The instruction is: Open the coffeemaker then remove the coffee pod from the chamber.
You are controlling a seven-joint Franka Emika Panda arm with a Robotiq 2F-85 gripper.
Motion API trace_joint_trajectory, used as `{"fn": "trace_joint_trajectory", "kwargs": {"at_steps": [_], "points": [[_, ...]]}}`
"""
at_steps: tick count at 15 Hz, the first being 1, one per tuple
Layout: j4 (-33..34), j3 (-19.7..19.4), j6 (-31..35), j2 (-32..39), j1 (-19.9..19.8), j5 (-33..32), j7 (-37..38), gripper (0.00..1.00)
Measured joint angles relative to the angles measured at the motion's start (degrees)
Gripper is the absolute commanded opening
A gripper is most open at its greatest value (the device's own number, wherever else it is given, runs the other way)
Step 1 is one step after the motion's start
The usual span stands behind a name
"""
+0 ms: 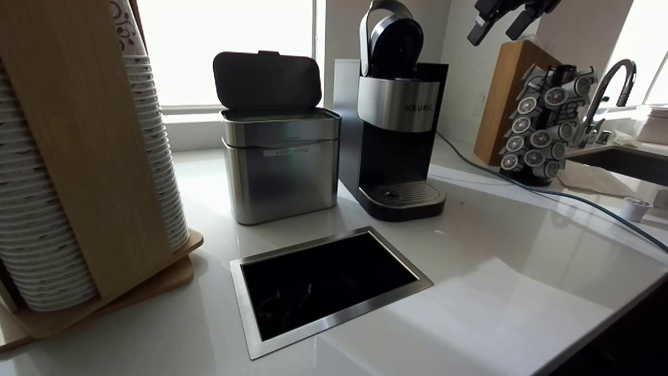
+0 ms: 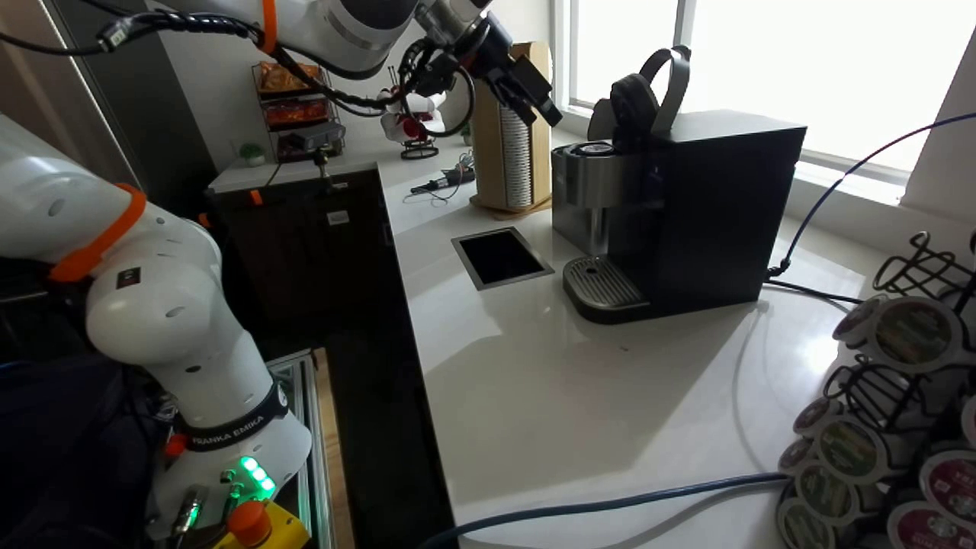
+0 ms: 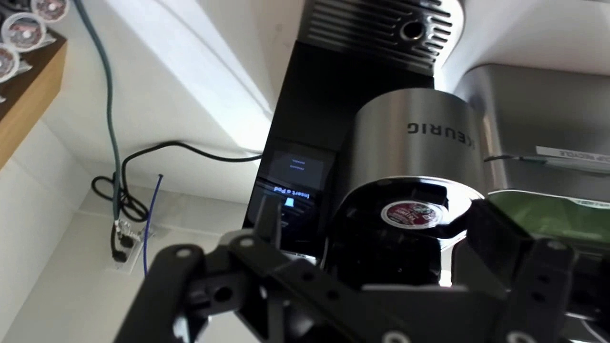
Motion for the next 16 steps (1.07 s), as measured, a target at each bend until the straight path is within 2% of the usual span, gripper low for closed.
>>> {"fn": "trace_joint_trajectory", "kwargs": {"at_steps": [2,6,11,16], "points": [[-0.2,-1.3,3.0,-0.3,-0.1,5.8,-4.5,1.00],[-0.2,-1.0,3.2,-0.2,-0.8,7.7,-5.0,1.00],[4.9,5.7,-3.6,4.6,-8.0,11.6,3.0,1.00],[12.7,5.9,-6.1,11.9,-10.3,14.6,6.7,1.00]]}}
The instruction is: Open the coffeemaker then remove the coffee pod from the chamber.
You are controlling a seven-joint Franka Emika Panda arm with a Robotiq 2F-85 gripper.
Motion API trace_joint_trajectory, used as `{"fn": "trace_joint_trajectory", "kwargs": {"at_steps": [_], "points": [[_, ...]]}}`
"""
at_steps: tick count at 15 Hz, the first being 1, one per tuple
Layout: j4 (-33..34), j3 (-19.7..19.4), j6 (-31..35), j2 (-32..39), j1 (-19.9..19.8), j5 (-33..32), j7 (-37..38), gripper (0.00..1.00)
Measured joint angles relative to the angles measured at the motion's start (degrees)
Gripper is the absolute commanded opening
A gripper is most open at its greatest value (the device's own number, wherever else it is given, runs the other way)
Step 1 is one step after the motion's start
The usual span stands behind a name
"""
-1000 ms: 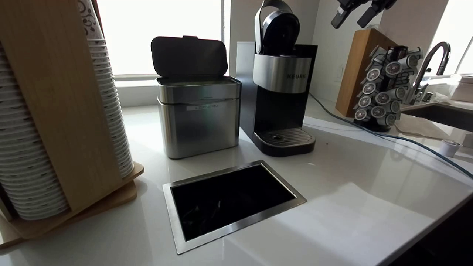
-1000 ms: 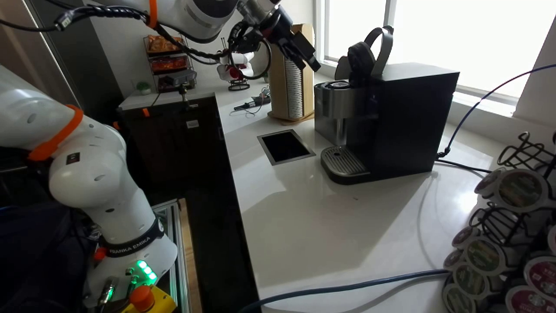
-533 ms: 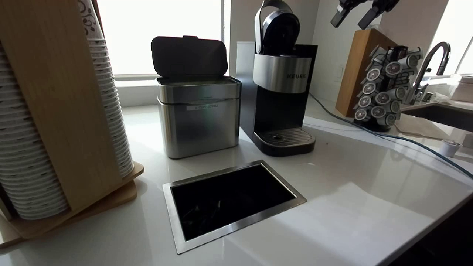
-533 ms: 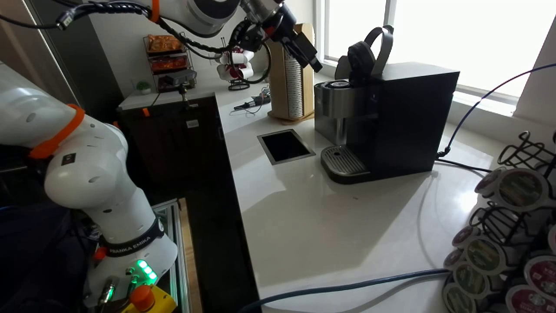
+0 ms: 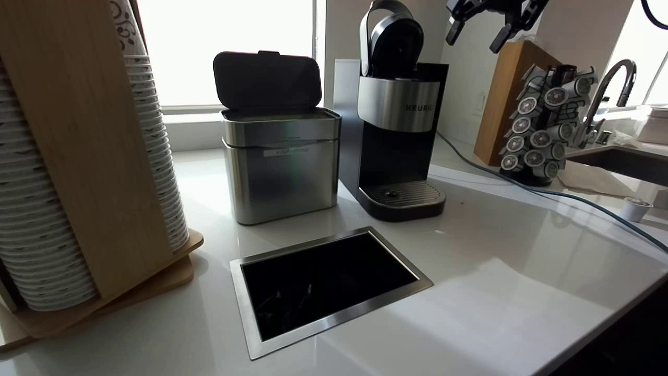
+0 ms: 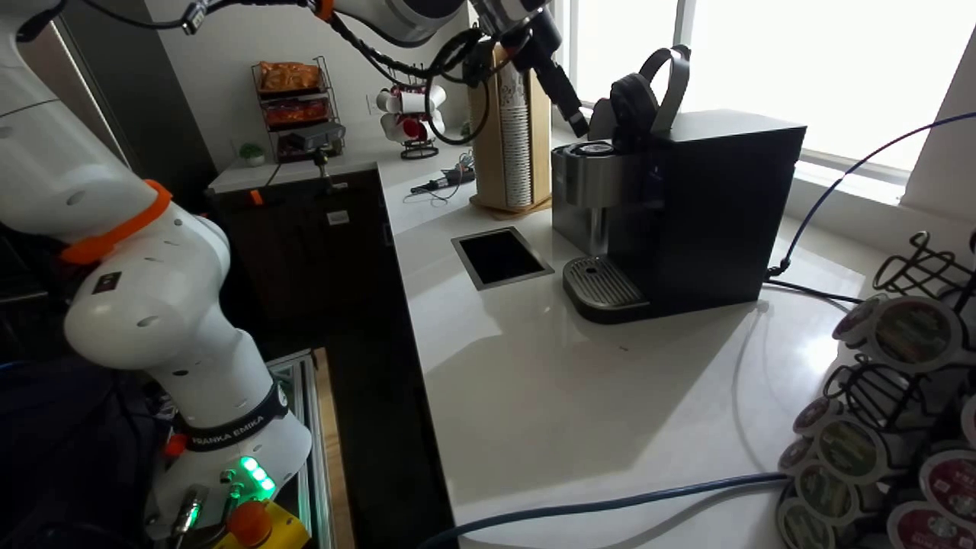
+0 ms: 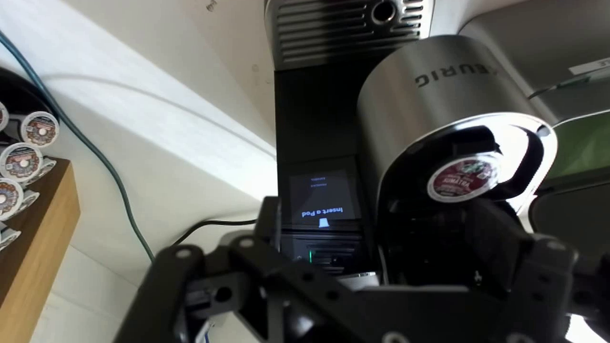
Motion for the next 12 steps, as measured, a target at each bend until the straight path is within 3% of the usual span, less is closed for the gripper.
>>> {"fn": "trace_joint_trajectory", "kwargs": {"at_steps": [4,12], "points": [[1.1,0.1,0.0,1.1,-0.2,0.1,0.5,1.00],[7.4,3.3,-1.6,5.8,0.9,0.1,8.4,1.00]]}}
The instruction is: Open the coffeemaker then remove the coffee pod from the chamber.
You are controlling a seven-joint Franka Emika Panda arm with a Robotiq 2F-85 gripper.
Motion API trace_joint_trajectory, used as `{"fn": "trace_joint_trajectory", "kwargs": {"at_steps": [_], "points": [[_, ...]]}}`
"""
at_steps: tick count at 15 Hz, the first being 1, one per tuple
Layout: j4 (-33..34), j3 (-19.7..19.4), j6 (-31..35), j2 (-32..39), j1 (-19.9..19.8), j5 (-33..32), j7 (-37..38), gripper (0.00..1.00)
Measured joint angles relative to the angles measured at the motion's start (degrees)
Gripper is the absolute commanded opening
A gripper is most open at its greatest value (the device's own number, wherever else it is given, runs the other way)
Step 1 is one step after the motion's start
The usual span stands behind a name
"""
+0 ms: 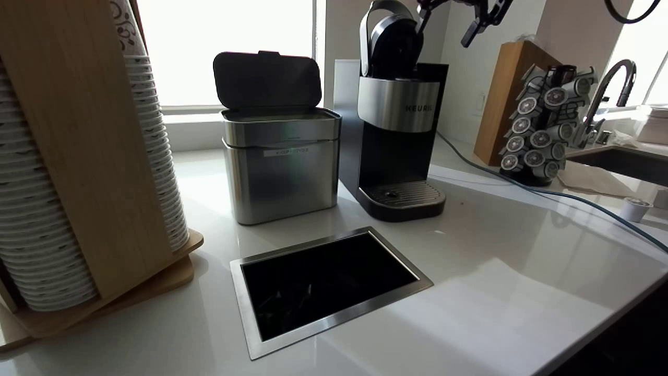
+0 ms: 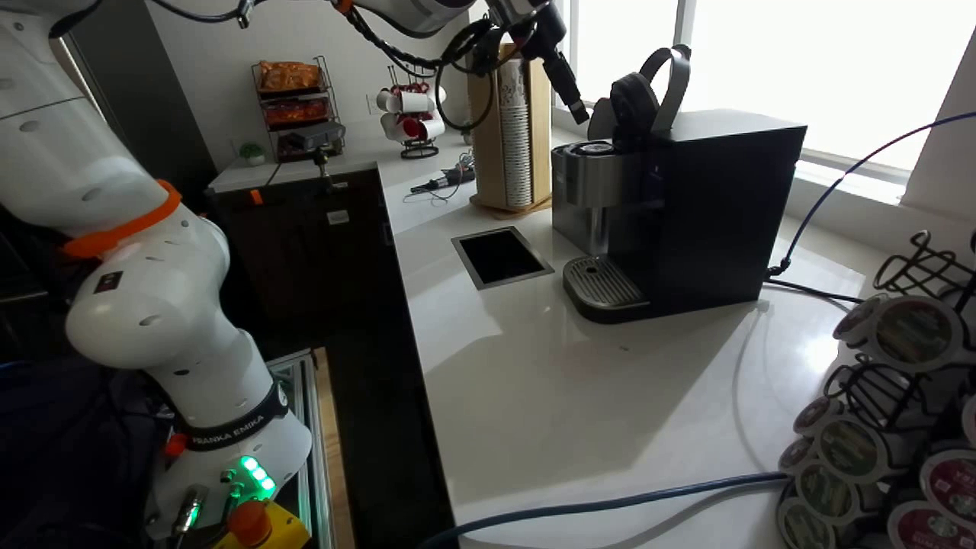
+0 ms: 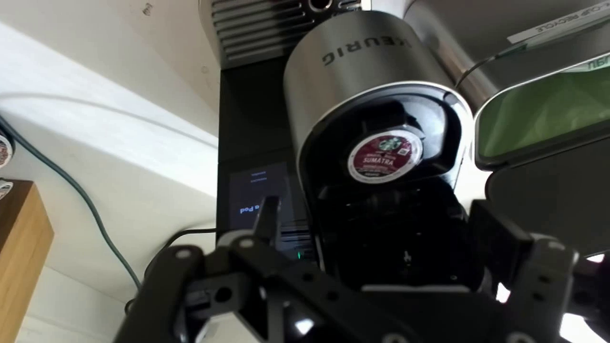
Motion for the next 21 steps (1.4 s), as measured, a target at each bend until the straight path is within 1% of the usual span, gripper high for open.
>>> {"fn": "trace_joint_trajectory", "kwargs": {"at_steps": [2,9,12,13,17,21], "points": [[2.0,0.0,-1.0,2.2,0.5,0.0,-0.5,1.00],[8.6,-0.5,-1.3,10.6,2.3,-0.3,-1.8,1.00],[9.9,-0.9,-2.1,12.4,3.5,-0.3,-2.5,0.97],[10.1,-1.1,-2.6,12.8,3.8,-0.3,-2.6,1.00],[10.3,-2.2,-3.9,13.9,4.6,-0.3,-2.8,1.00],[10.3,-3.0,-4.3,14.5,4.8,-0.3,-2.9,0.90]]}}
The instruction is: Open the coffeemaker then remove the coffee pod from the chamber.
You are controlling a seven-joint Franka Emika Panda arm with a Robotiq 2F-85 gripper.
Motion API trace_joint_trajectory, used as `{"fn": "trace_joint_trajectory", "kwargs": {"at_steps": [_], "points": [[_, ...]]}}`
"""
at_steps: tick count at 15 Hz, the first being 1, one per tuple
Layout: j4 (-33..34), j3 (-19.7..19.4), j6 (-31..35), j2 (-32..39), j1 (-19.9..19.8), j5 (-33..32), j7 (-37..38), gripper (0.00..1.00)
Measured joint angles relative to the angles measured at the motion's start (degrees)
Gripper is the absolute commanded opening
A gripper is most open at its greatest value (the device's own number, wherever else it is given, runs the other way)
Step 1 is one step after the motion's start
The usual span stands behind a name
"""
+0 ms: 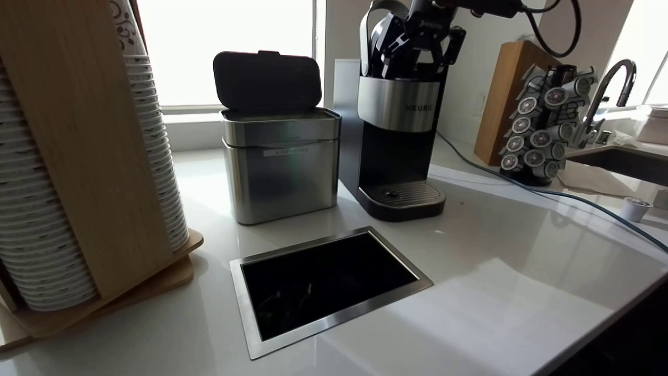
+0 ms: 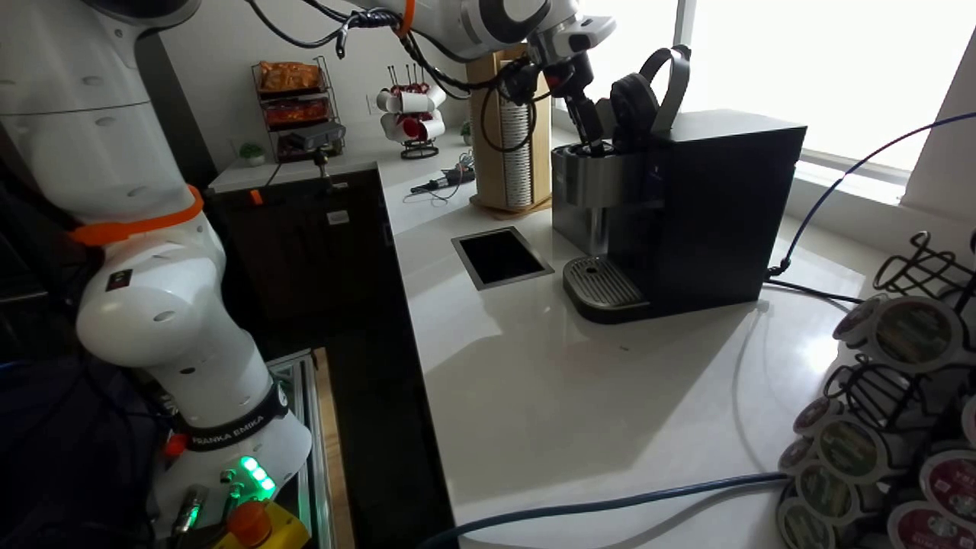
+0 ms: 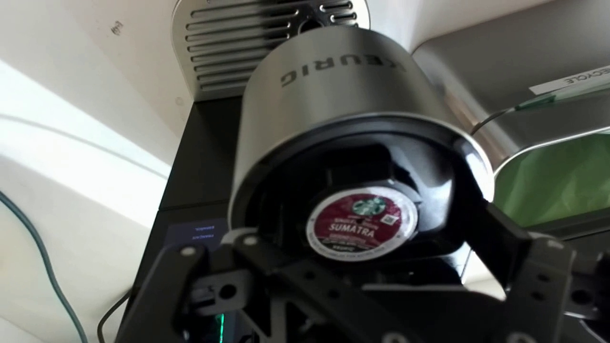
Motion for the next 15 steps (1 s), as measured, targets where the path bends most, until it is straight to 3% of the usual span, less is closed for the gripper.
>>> {"fn": "trace_joint_trajectory", "kwargs": {"at_steps": [3,6,15], "points": [[0.5,-0.2,0.0,0.0,0.2,0.0,0.0,0.86],[1.4,-0.3,0.0,0.0,0.3,-0.4,0.0,0.71],[1.9,-0.5,-0.1,0.1,1.3,-1.4,-0.7,0.84]]}}
